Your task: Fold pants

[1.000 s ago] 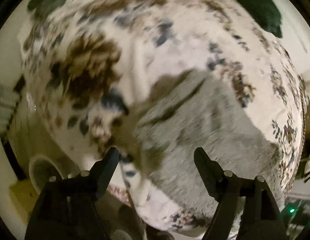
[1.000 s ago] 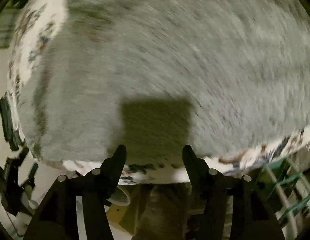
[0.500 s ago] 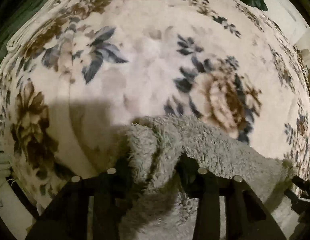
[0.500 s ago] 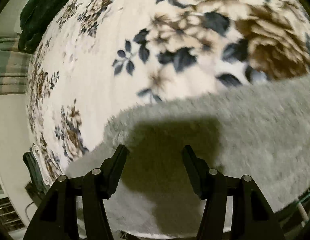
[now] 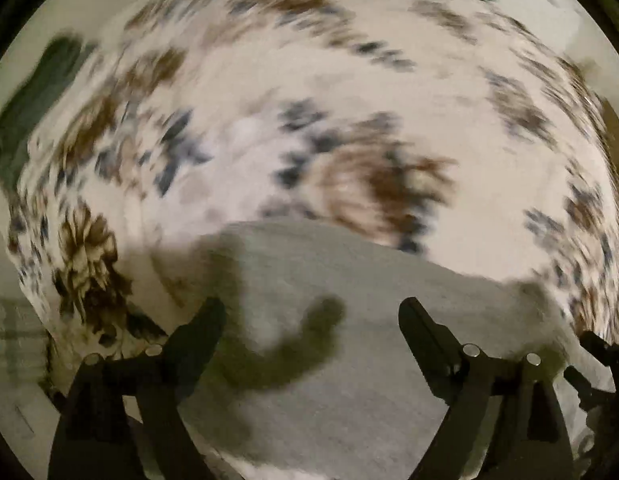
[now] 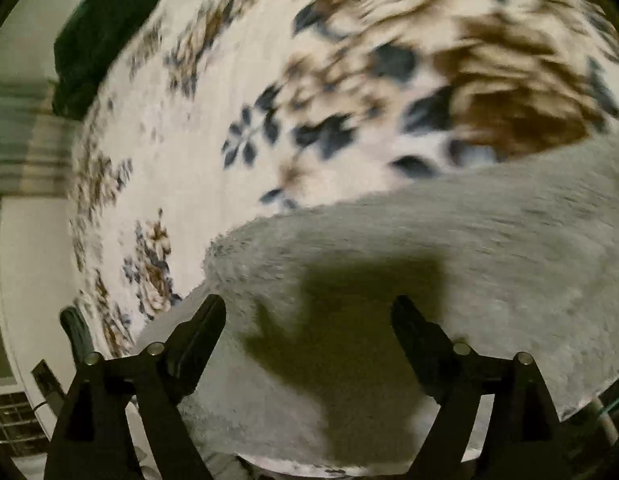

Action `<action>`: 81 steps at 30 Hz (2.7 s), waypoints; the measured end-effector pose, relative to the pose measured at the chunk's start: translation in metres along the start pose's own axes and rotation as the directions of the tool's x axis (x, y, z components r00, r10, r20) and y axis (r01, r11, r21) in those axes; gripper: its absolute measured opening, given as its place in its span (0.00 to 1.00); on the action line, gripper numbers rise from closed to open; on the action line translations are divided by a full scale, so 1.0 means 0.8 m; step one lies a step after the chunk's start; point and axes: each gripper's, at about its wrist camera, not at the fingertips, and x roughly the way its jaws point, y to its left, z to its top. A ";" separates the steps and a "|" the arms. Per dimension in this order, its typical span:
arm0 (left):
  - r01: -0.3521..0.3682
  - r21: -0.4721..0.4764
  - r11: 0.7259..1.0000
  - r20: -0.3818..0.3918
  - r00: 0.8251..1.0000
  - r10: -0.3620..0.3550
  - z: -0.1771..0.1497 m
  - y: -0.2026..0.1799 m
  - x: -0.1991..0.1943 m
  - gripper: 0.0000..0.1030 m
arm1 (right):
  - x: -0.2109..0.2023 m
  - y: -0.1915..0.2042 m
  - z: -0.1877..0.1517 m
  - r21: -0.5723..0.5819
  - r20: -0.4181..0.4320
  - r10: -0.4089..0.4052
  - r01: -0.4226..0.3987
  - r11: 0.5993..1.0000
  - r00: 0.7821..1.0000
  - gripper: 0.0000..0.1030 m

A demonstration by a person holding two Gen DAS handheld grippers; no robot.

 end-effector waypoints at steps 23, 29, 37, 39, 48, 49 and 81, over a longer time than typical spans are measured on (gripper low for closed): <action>0.242 0.664 0.708 -0.143 0.970 -0.198 -0.235 -0.652 -0.012 0.86 | -0.264 -0.649 0.063 0.600 0.301 -0.129 -0.082 0.796 0.945 0.83; 0.202 0.669 0.715 -0.158 0.979 -0.129 -0.265 -0.667 0.010 0.86 | -0.225 -0.655 0.088 0.522 0.289 -0.081 -0.086 0.849 0.954 0.10; 0.209 0.664 0.718 -0.190 0.976 -0.109 -0.288 -0.662 0.010 0.86 | -0.290 -0.643 0.039 0.531 0.397 -0.120 -0.121 0.839 0.910 0.09; 0.213 0.664 0.717 -0.197 0.974 -0.107 -0.290 -0.663 0.011 0.86 | -0.294 -0.649 0.023 0.546 0.377 -0.147 -0.091 0.833 0.915 0.09; 0.237 0.683 0.691 -0.236 0.967 -0.098 -0.301 -0.685 0.035 0.86 | -0.245 -0.699 -0.005 0.618 0.309 -0.016 -0.188 0.763 0.951 0.62; 0.241 0.684 0.689 -0.242 0.965 -0.097 -0.300 -0.688 0.038 0.86 | -0.244 -0.700 -0.009 0.628 0.295 -0.036 -0.165 0.761 0.955 0.62; 0.265 0.590 0.762 -0.200 0.963 -0.180 -0.202 -0.684 0.040 0.86 | -0.262 -0.605 0.117 0.347 0.286 -0.076 -0.029 0.937 0.955 0.75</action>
